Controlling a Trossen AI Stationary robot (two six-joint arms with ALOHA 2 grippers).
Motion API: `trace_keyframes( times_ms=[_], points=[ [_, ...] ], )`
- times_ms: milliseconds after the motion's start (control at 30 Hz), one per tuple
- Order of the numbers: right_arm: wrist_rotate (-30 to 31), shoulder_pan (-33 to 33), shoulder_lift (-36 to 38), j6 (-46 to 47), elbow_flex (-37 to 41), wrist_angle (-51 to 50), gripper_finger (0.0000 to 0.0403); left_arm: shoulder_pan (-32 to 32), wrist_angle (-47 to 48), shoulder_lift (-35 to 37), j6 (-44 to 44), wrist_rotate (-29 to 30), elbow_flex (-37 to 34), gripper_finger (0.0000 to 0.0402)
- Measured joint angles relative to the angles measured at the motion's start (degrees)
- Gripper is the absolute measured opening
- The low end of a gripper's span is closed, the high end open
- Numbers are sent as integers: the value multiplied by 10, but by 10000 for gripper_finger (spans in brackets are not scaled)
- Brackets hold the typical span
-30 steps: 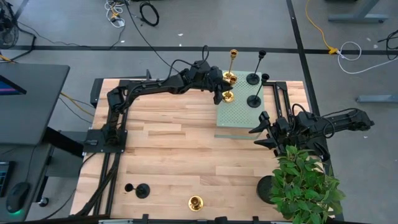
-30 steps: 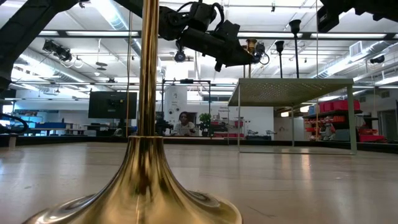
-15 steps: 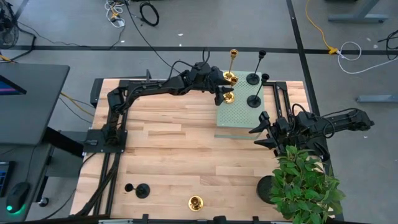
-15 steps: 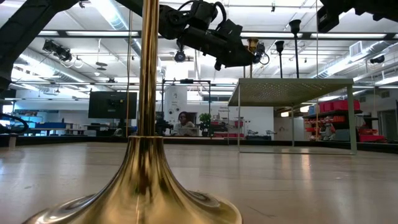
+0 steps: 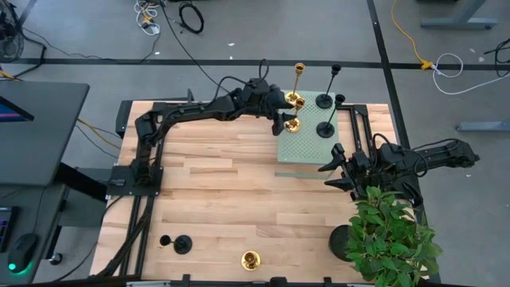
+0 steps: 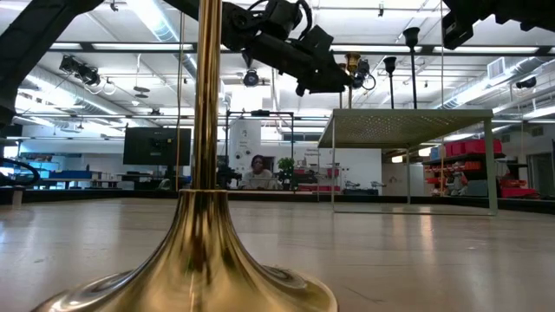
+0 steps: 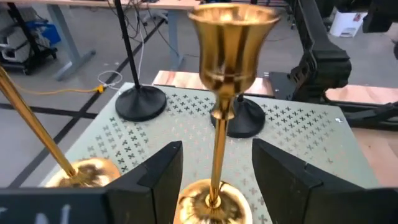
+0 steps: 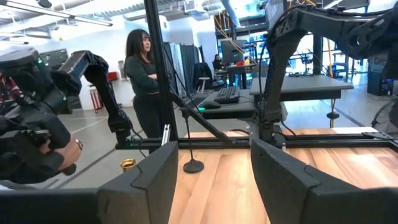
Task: Pick & Place candle stick holders
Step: Put the black candle holder on top of the shelf aligned with the other black candle holders
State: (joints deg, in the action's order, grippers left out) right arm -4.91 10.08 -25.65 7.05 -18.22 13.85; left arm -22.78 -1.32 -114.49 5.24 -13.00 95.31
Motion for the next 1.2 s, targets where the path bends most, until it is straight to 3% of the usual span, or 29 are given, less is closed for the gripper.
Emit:
trace_keyframes(
  times_ms=[300,567,700,800,900,1200],
  points=[
    [1,0,0,0,0,1,204,-6,109,52,32,7,0,195],
    [15,0,0,0,0,1,204,-8,279,117,57,10,0,195],
    [15,0,0,1,0,2,204,0,381,142,75,-10,0,189],
    [15,0,0,5,0,2,204,9,440,155,86,-64,-9,182],
    [22,0,0,5,0,2,204,25,458,177,87,-112,-42,177],
    [30,0,0,16,0,2,204,106,386,300,45,-107,-256,177]
  ],
)
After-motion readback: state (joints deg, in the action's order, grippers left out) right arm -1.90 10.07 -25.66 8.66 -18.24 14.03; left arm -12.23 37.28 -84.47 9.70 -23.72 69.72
